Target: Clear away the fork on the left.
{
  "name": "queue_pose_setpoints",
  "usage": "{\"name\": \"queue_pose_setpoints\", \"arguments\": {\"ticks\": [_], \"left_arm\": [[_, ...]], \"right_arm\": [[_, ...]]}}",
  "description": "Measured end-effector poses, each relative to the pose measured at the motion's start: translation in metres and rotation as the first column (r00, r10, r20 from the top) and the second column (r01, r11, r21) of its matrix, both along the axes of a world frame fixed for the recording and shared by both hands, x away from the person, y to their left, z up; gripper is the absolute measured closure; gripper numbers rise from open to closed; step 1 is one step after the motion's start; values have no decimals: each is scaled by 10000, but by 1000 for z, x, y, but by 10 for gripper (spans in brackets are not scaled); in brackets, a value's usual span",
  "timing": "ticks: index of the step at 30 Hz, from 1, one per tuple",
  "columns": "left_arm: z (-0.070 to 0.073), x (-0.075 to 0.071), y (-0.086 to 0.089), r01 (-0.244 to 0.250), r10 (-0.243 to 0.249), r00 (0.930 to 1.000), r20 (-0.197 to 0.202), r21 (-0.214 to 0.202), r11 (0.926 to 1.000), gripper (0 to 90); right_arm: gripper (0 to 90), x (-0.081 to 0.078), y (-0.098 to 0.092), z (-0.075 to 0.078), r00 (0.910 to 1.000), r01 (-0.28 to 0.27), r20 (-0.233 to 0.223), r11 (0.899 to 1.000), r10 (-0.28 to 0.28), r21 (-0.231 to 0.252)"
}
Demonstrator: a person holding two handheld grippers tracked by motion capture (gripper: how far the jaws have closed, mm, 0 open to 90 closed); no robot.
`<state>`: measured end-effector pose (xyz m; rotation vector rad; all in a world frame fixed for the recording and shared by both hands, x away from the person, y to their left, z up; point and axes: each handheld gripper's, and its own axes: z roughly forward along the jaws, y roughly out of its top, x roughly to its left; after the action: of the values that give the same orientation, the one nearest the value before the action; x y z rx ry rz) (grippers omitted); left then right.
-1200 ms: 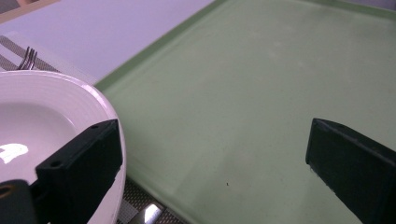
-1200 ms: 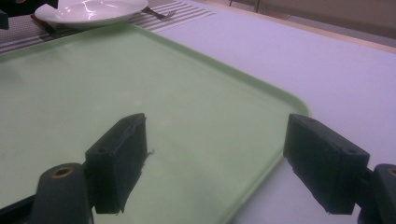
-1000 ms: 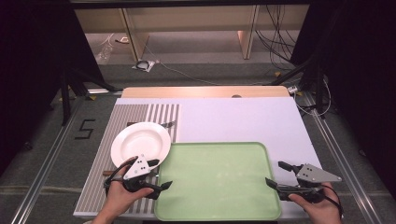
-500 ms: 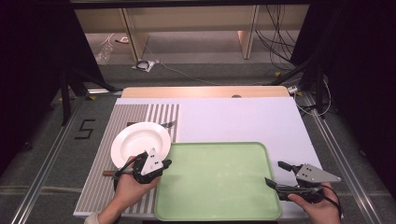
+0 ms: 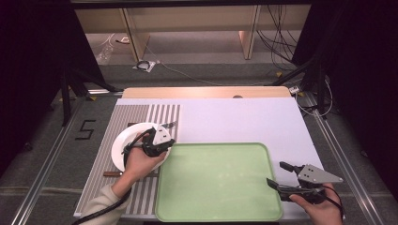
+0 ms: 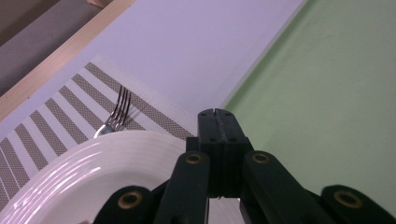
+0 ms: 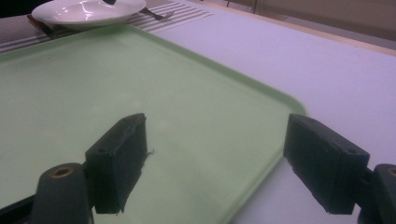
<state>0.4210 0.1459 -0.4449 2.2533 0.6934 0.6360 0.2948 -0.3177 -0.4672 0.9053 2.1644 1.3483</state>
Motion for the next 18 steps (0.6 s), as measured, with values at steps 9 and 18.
{"name": "queue_pose_setpoints", "arguments": {"ticks": [9,18], "left_arm": [[-2,31,0,-354,356,9989,-315,76,9993,897],[-9,66,-9,-622,653,9948,-784,408,9972,897]], "right_arm": [[226,0,1,0,10000,-59,43,10000,59,15],[227,0,1,0,10000,-42,33,10000,42,34]]}}
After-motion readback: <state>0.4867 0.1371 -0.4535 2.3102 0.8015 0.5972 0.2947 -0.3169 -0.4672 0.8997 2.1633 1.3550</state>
